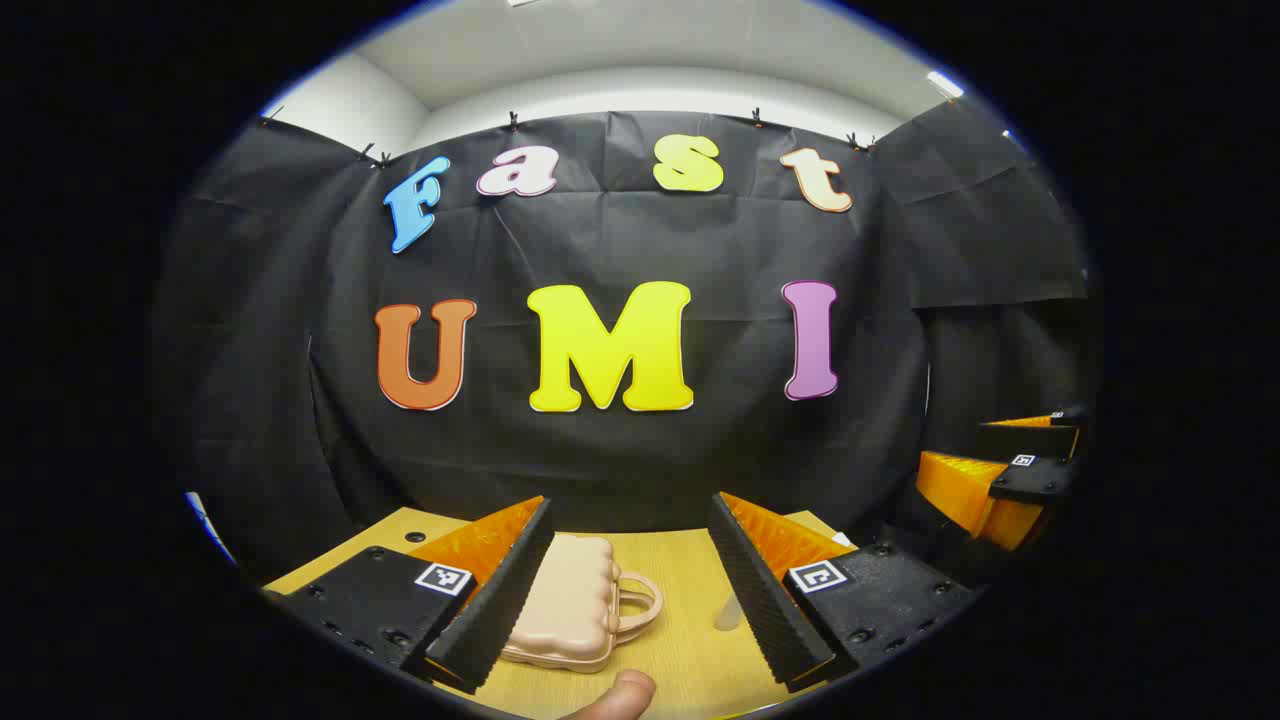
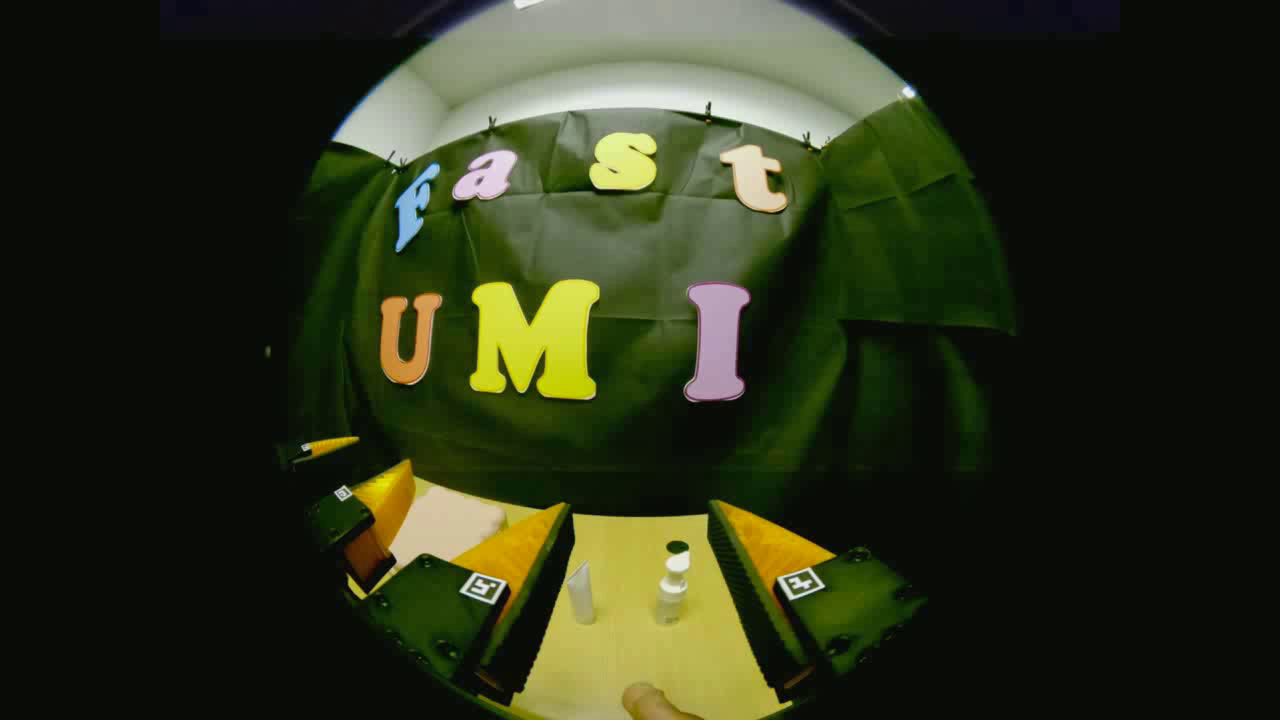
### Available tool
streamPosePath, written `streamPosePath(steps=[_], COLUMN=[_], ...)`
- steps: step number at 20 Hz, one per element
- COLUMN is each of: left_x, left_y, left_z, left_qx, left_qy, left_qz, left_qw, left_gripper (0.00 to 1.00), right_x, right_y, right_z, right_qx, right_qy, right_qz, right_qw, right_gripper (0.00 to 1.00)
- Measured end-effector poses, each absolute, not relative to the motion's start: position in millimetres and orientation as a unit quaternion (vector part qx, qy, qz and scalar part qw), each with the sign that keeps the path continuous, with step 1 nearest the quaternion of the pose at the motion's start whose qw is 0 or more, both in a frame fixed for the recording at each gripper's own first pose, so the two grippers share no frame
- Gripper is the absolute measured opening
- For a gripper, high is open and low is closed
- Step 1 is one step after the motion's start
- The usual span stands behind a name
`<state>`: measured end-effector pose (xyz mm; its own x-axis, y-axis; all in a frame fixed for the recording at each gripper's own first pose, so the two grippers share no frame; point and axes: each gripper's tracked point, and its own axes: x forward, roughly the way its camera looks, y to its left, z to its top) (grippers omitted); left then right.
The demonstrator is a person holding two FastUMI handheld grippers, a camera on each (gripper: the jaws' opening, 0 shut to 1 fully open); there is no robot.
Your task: First open the suitcase, pack the skin care products into it, and then close the suitcase.
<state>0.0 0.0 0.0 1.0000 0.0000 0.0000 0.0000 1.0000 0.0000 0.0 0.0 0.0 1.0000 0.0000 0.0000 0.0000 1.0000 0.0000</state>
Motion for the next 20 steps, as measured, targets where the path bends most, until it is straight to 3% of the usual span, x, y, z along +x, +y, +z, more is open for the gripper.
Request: streamPosePath(steps=[12,20], left_x=[2.1,17.7], left_y=[-6.8,5.3], left_z=[-24.2,-51.0], left_qx=[-0.001,0.05], left_qy=[0.036,0.048], left_qz=[0.018,0.034], left_qw=[0.999,0.997], left_gripper=[0.99,0.99], right_x=[13.8,22.6], right_y=[3.7,-29.5], right_z=[-10.1,-26.2], right_qx=[-0.006,-0.024], right_qy=[0.002,0.014], right_qz=[0.036,0.014], right_qw=[0.999,1.0], right_gripper=[0.79,0.8])
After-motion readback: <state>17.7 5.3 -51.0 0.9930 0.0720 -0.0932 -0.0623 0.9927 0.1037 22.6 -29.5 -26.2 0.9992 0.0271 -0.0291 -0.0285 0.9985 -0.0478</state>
